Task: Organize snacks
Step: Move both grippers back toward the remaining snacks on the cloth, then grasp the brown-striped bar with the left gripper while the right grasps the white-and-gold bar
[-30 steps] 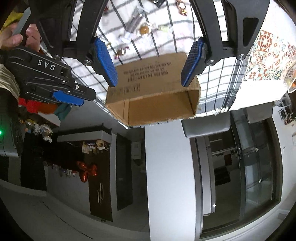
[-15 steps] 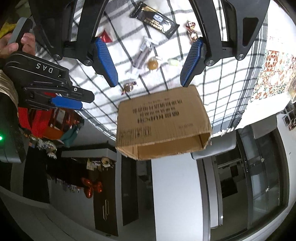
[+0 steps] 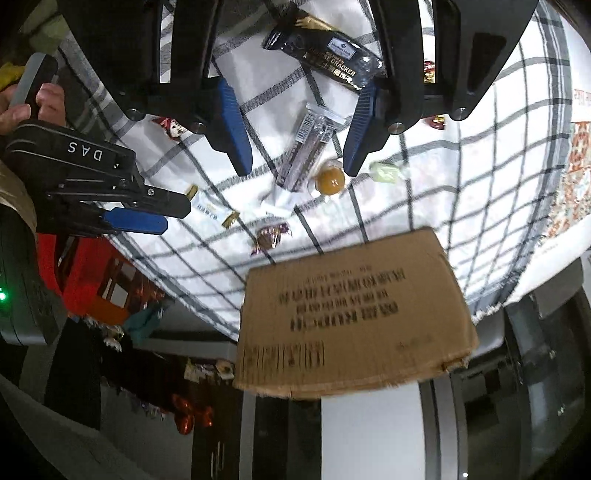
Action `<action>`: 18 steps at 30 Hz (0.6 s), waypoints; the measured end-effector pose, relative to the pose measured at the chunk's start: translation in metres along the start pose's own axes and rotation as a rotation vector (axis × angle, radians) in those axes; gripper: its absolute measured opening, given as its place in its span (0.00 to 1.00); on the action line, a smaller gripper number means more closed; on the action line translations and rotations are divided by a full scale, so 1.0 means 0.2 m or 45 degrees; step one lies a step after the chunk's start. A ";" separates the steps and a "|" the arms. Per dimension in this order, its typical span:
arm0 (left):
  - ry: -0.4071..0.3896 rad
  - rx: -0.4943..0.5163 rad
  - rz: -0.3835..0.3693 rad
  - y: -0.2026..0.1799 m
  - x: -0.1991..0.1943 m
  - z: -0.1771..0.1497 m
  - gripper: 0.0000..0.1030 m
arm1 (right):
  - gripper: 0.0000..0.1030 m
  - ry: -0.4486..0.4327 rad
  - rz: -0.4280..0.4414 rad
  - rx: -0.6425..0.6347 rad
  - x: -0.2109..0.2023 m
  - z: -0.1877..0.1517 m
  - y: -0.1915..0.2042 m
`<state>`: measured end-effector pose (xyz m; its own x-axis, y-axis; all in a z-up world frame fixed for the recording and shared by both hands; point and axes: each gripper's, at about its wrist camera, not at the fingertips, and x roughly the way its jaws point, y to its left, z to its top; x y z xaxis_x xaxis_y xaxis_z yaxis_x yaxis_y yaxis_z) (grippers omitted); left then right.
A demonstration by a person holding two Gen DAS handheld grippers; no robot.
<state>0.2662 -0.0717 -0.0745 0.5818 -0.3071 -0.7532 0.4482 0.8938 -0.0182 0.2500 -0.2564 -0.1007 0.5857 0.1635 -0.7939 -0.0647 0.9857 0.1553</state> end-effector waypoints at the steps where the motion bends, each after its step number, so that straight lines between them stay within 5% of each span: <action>1: 0.010 0.005 -0.007 0.00 0.02 0.00 0.48 | 0.36 0.016 -0.001 0.006 0.02 0.00 -0.01; 18: 0.174 0.003 -0.095 0.07 0.26 0.02 0.36 | 0.35 0.096 -0.020 -0.050 0.17 0.03 -0.02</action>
<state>0.3062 -0.0760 -0.1121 0.4489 -0.3251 -0.8323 0.4886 0.8692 -0.0760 0.2753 -0.2545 -0.1243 0.5245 0.1488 -0.8383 -0.0883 0.9888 0.1203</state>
